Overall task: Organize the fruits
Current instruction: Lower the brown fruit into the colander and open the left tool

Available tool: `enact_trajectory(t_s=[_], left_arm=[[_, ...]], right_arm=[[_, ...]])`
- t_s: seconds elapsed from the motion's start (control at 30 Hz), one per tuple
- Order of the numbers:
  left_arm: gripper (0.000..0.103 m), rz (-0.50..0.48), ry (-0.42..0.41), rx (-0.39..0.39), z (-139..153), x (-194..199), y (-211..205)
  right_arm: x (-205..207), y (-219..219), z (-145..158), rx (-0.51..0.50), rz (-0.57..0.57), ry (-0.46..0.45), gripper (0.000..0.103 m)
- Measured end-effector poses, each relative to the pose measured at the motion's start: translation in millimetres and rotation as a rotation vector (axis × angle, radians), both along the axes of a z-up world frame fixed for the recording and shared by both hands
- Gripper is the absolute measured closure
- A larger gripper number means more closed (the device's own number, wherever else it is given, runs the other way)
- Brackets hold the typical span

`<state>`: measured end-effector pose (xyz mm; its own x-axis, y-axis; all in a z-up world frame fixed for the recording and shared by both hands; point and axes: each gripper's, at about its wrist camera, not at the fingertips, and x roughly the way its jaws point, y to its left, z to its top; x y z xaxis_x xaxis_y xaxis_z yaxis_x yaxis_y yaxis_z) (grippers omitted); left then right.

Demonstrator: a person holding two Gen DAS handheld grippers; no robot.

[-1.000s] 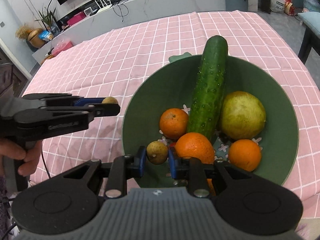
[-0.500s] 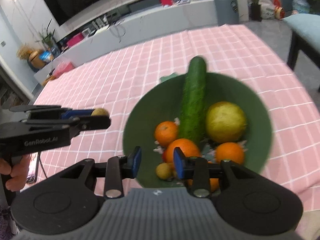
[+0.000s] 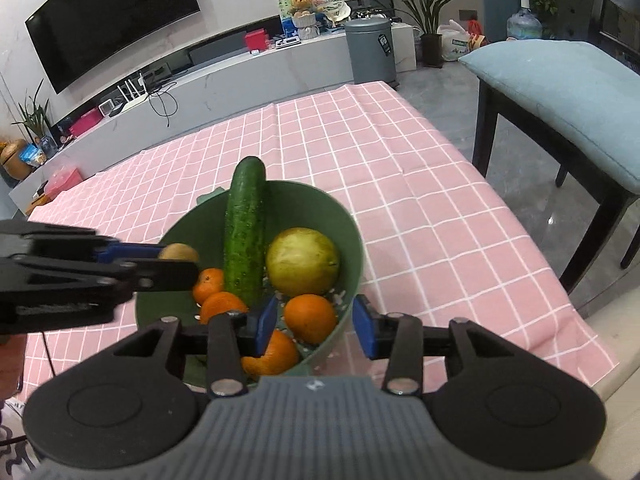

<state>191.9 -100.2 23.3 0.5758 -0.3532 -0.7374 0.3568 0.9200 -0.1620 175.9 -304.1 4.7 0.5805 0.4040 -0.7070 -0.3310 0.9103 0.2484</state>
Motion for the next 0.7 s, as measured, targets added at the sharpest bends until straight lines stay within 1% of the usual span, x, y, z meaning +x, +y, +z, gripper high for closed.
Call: enact_trajectory(t_s=[0.1,0.3,0.43,0.7], left_arm=[[0.076,-0.023,0.04,0.035,-12,13,-12],[0.076,-0.067,0.068,0.118,-25,25,-24],[0.076,-0.097,0.088,0.158,-31,31,-30],[0.075,-0.101,0.123,0.183,-40,36,-32]], right_arm=[[3,-5,-3,0.008,0.007,0.005,0.064],[13,-3,-9,0.005,0.041,0.013,0.064],[16,-3,-11,0.007,0.05,0.018,0.064],[15,-7,-12,0.008,0.047,0.029,0.064]])
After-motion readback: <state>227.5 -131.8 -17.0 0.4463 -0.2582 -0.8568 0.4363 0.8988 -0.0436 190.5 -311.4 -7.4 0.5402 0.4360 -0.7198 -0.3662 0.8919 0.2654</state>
